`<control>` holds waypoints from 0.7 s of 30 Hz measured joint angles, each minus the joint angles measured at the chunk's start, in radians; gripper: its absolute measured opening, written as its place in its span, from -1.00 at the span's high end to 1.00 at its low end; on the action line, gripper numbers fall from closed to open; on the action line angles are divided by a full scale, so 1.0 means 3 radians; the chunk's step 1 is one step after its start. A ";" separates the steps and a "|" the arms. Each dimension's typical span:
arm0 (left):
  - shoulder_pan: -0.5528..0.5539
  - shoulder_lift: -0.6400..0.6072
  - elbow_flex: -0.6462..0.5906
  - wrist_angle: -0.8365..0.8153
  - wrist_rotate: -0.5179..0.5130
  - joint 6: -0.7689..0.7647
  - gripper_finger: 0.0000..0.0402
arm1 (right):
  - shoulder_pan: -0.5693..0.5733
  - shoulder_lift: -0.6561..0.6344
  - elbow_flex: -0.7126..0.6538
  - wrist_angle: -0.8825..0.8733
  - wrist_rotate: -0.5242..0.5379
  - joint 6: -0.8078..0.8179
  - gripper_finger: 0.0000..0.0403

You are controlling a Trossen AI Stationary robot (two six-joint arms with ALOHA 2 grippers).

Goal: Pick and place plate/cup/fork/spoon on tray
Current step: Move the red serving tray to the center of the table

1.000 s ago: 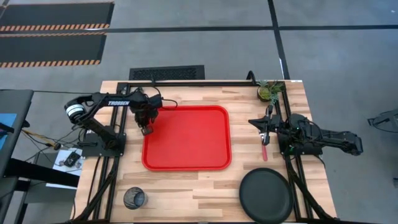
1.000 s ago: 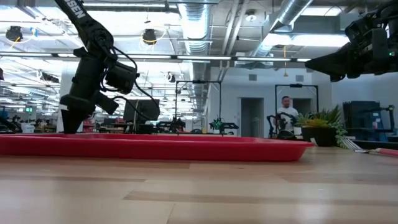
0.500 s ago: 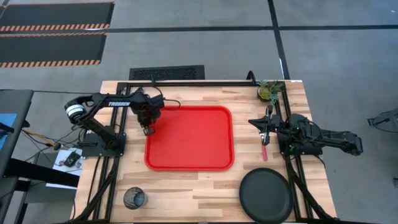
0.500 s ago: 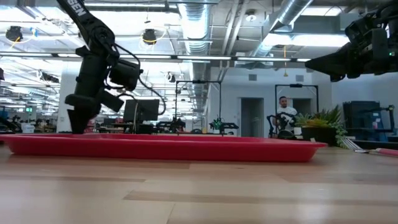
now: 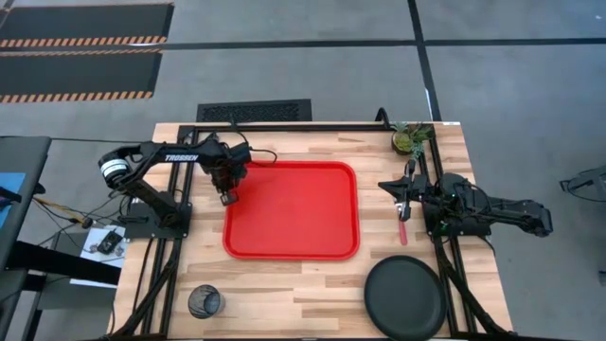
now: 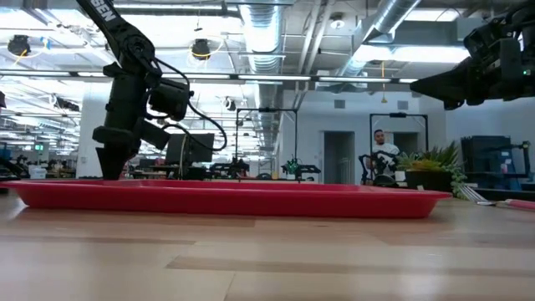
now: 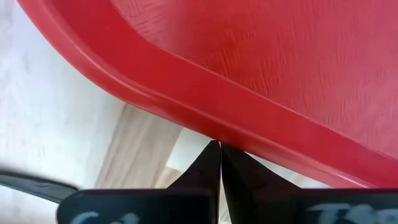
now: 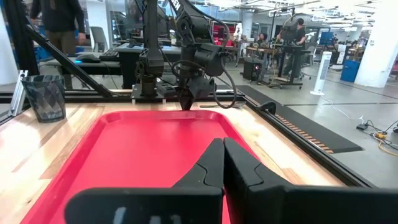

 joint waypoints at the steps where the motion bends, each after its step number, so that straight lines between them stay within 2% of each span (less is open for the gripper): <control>1: -0.0001 0.0000 0.0000 -0.0004 0.0015 -0.0001 1.00 | 0.0000 0.0000 0.0000 -0.0001 0.0000 -0.0001 0.92; 21: -0.0215 0.0000 0.0000 -0.0197 0.0380 -0.0209 1.00 | 0.0001 -0.0001 0.0001 -0.0001 0.0000 0.0000 0.92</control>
